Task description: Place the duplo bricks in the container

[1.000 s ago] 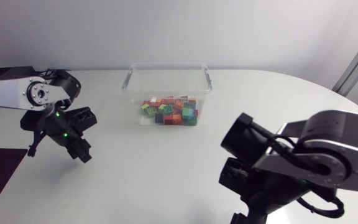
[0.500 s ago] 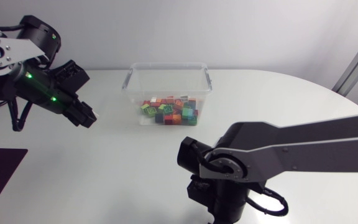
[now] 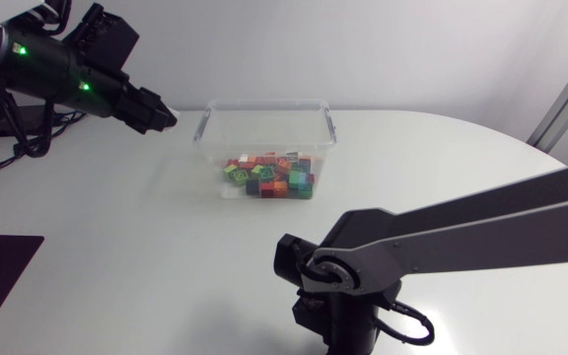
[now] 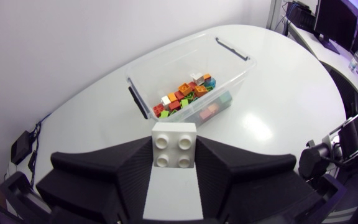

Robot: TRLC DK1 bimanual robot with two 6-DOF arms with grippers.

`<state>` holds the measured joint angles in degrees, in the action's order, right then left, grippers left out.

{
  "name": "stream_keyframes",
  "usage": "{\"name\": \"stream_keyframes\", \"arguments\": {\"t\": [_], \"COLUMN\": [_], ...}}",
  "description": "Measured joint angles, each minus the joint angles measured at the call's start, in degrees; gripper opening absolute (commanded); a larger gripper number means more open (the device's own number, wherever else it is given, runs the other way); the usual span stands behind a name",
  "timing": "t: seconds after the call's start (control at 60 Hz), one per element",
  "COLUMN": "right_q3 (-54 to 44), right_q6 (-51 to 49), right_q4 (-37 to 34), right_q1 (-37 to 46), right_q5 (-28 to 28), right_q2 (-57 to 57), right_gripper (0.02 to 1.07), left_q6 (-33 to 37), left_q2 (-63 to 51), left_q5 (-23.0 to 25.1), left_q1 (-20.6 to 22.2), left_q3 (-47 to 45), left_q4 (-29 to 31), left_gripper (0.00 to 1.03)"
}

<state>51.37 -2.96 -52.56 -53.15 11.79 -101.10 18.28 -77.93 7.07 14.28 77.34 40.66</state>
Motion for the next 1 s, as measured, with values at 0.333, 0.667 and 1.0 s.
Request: {"name": "stream_keyframes", "arguments": {"t": [0.333,0.667,1.0], "right_q3": [3.58,20.15,37.35], "right_q6": [-1.4,-5.86,-6.62], "right_q4": [-4.11,-7.72,-3.58], "right_q1": [7.78,18.34,24.55], "right_q5": [-5.92,-6.23,-2.95], "right_q2": [5.14,10.69,9.22], "right_gripper": [0.26,0.26,0.26], "left_q6": [-4.83,-6.78,-4.33], "left_q2": [-8.07,-26.14,-34.03], "left_q5": [0.02,0.15,-1.55], "left_q1": [4.0,6.03,6.03], "left_q3": [4.52,15.06,22.4], "left_q4": [-12.11,-17.03,-11.26], "left_gripper": [0.12,0.2,0.98]}}
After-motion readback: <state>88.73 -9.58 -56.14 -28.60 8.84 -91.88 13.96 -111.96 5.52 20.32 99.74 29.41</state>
